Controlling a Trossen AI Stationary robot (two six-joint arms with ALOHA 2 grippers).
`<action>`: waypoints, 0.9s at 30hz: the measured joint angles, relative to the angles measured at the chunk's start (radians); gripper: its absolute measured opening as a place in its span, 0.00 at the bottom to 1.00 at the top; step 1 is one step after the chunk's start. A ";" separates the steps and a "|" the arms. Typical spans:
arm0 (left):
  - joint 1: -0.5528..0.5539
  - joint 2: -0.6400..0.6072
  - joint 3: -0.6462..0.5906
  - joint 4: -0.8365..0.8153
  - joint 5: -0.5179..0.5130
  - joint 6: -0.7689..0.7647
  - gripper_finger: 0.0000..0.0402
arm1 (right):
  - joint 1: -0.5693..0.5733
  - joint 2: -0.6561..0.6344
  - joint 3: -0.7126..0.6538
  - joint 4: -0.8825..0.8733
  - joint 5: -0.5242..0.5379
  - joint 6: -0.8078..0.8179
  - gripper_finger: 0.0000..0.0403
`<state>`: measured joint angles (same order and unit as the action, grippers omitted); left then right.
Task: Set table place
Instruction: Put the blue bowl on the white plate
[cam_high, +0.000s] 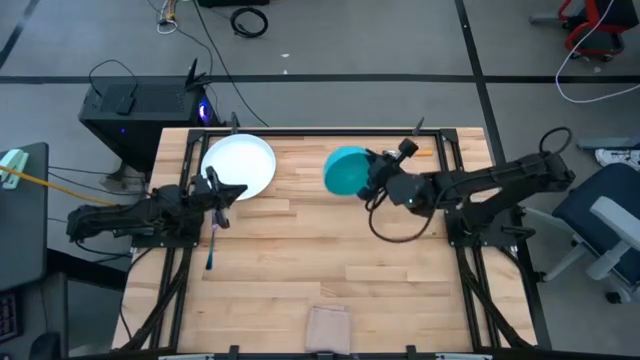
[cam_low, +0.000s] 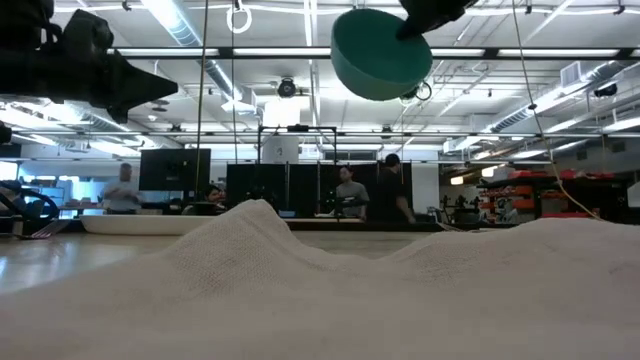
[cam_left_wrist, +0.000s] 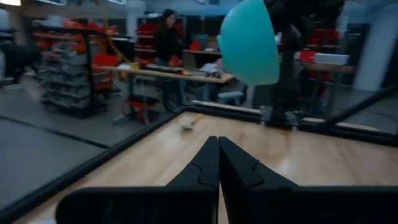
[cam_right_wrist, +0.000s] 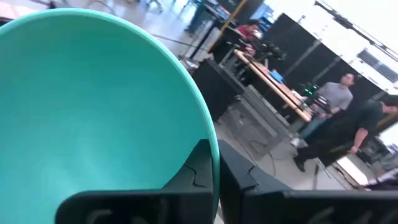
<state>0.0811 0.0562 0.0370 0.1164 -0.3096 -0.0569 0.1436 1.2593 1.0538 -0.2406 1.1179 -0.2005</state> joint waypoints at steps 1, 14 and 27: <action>0.000 0.018 0.016 0.004 -0.014 0.013 0.02 | -0.015 0.004 0.000 0.012 0.002 -0.010 0.01; 0.000 0.496 0.285 0.004 -0.065 0.083 0.01 | -0.156 0.132 0.000 0.389 -0.003 -0.239 0.01; -0.012 1.006 0.662 0.007 -0.319 0.257 0.02 | -0.234 0.168 0.000 0.483 -0.018 -0.294 0.01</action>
<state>0.0687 1.0622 0.6991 0.1234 -0.6289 0.1997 -0.0907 1.4269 1.0538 0.2419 1.0994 -0.4942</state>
